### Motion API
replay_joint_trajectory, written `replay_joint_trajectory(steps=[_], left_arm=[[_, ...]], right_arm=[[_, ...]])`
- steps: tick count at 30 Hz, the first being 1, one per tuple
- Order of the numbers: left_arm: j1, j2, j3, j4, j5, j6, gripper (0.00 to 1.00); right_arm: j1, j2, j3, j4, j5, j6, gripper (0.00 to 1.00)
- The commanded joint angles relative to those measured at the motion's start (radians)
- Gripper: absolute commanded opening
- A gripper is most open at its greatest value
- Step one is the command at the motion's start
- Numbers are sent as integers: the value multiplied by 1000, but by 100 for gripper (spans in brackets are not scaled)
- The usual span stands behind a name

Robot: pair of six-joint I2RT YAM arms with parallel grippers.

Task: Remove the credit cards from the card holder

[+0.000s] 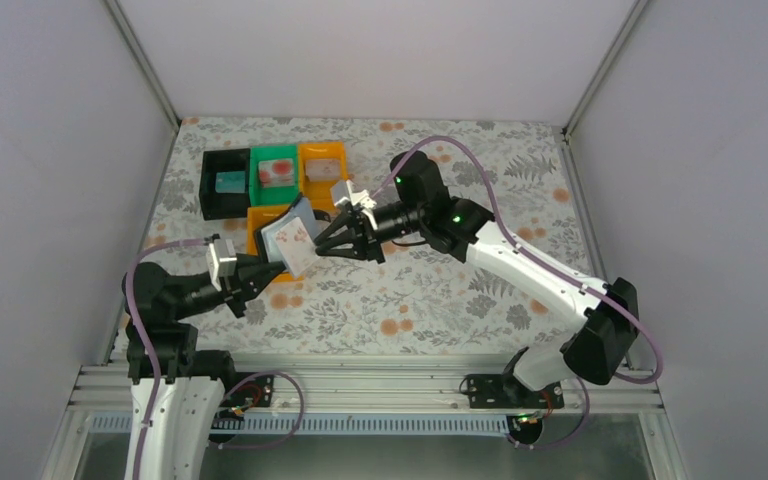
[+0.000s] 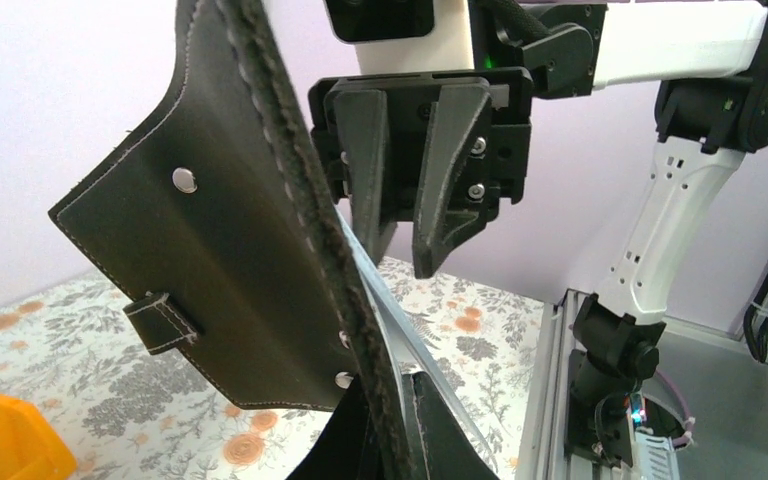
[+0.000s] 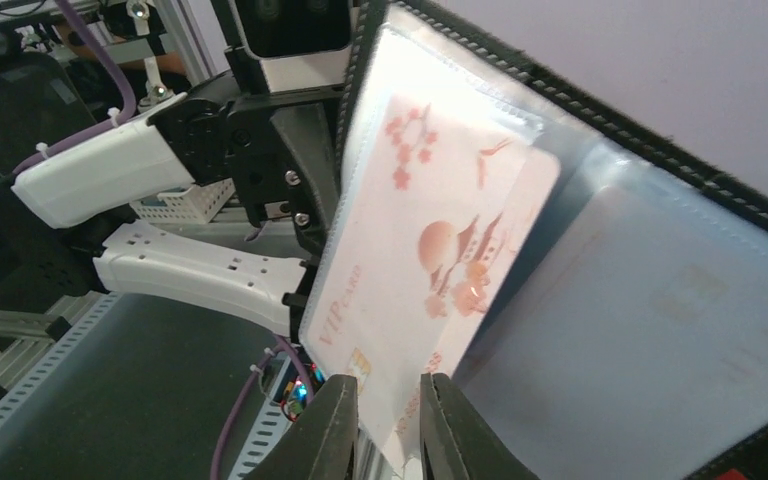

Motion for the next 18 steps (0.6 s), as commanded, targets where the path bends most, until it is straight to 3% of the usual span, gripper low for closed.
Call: replay_joint_trajectory(steps=[1,5,9,11,18], left_arm=[[3,-25,18,-43,31,140,2],[3,-43,17,-62,56,226,3],[3,-52,0,-40,69,225,2],[2,-55,1,-32,69,225,2],[3,-63,-15,27,45,180,2]], right_arm=[[7,8,30,42,47,30,20],[6,-7,30,55,48,49,27],[7,-10,39,43,46,76,43],[8,-9,39,35,48,95,46],[54,9,28,9,33,100,28]])
